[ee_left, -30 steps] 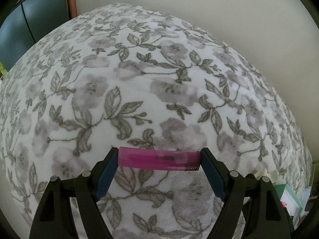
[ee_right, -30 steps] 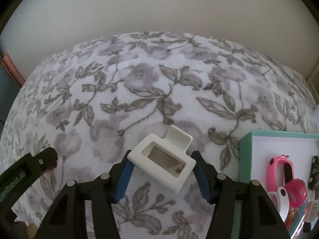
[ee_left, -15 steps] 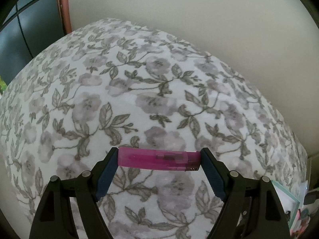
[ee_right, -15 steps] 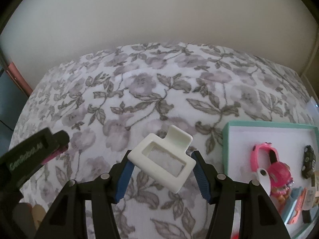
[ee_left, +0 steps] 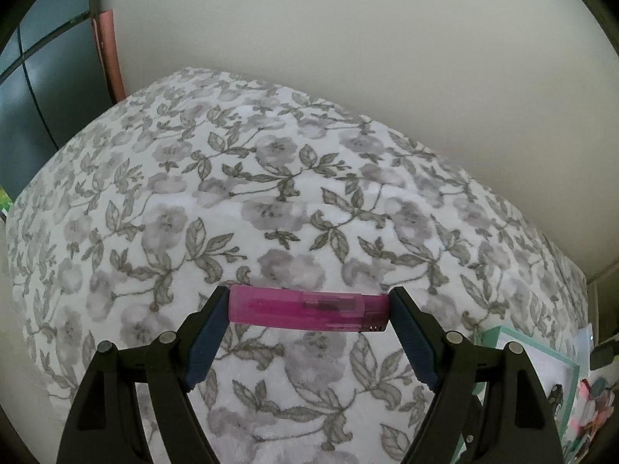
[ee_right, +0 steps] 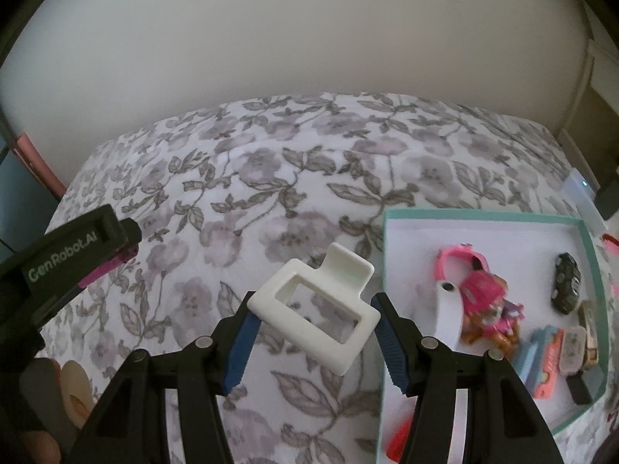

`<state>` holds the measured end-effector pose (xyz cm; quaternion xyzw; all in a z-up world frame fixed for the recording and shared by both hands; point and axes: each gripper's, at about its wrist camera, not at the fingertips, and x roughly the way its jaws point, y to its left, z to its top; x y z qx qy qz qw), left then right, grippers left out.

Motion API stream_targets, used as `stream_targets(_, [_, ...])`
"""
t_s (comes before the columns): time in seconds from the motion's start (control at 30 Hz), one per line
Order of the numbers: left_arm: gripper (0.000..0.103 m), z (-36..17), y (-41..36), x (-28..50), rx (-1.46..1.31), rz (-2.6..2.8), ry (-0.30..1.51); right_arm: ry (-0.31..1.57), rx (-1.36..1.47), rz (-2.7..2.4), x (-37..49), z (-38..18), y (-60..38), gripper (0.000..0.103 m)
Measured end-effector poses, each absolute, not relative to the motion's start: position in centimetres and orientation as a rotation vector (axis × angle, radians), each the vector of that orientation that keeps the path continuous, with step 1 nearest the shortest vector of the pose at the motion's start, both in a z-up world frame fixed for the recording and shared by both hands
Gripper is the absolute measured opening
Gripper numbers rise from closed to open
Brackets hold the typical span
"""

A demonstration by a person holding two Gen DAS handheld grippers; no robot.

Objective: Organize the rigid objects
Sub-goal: 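Carry the lighter and hair clip up over the tray with both tools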

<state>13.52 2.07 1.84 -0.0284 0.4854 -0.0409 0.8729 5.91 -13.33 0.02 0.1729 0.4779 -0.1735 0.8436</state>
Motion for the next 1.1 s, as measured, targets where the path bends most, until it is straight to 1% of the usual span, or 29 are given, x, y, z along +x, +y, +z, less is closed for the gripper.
stream_targets(0.43, [0.082,5.1,-0.1,10.1,-0.017,-0.170,0.937,0.996,0.392,-0.420,1.0,2.2,-14.7,0.061])
stream_targets(0.8, [0.082,6.5,-3.1,6.3,0.035,-0.273,0.907,0.988,0.405,-0.461,-3.4,3.5,-16.6,0.061])
stream_targets(1.1, [0.082,5.5,-6.9,2.8,0.108,-0.391,0.939,1.036,0.481,-0.546,-6.4,2.0,-21.2,0.061])
